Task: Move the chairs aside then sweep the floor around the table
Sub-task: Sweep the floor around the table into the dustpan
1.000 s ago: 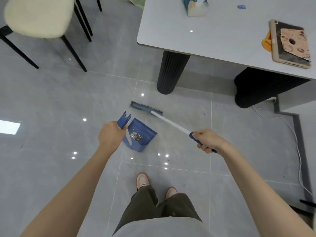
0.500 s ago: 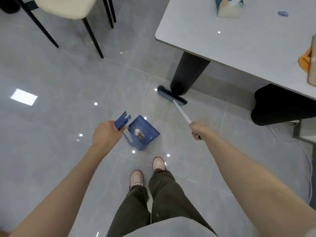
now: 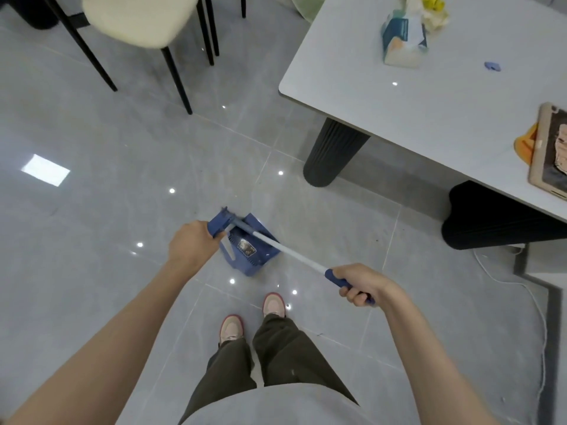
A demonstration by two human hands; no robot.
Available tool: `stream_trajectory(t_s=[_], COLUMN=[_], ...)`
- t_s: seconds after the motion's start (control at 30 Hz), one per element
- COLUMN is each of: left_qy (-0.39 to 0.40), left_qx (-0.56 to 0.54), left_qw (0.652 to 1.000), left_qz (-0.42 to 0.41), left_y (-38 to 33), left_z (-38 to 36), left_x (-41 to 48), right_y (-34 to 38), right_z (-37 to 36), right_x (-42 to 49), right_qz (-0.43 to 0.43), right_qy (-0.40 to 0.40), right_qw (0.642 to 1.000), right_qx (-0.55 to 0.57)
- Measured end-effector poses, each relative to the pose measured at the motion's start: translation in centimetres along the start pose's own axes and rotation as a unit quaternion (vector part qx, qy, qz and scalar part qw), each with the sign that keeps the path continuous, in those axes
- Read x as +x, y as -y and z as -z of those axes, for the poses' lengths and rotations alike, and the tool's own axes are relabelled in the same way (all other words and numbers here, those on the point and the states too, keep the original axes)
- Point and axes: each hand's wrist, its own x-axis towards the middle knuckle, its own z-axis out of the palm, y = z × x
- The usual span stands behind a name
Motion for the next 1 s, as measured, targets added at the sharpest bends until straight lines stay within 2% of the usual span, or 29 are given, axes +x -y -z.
stream_trajectory(t_s=[0.17,0.3,0.5,0.77,0.9,1.0], left_qy=[0.001,-0.028,-0.06,-0.08,-0.082,-0.089], left_qx=[-0.013,-0.028,-0.076,-0.083,-0.087,-0.095], left_qw=[1.0,0.999,0.992,0.987,0.984,0.98], left_qz=[0.006,0.026,0.082,0.109,0.131,0.149], left_y=[1.4,3.4,6.8,9.6,10.7,11.4], left_z=[0.1,0.9,2.4,3.1,3.3,3.5], left_x=[-1.9,-3.3,-4.6,-4.6,-4.1,-4.0], right_y=[0.4,1.9,8.2,13.2,11.1,8.1], right_z=[-0.5,-2.3,-4.9,-7.8,-9.3,-10.5], right_x=[-2.8,-2.0,4.6,9.3,8.5,6.9], right_qz=[0.054,0.132,0.212,0.2,0.188,0.153], right_qy=[-0.021,-0.052,-0.123,-0.163,-0.164,-0.116], right_qw=[0.998,0.99,0.958,0.939,0.918,0.912], right_qx=[-0.001,-0.023,-0.146,-0.225,-0.308,-0.361])
